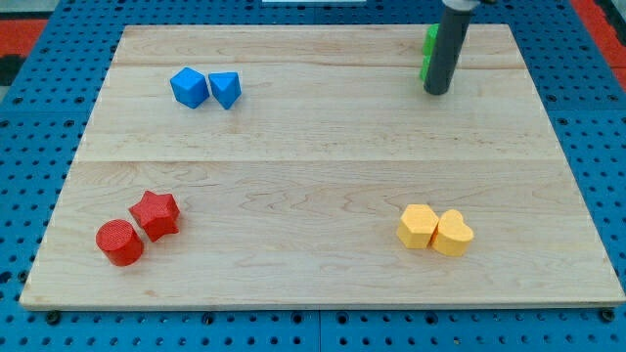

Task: Slide the red star to top right

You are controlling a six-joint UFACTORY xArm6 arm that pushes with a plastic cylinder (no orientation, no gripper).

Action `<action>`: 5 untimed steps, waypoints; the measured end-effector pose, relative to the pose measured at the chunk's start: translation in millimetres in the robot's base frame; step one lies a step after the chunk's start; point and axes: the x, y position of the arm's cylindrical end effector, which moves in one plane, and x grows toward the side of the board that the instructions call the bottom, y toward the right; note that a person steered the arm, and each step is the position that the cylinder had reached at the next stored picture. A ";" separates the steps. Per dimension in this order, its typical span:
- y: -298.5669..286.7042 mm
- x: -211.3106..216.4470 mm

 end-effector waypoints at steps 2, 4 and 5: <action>32.2 11.7; 33.0 12.1; 23.7 53.4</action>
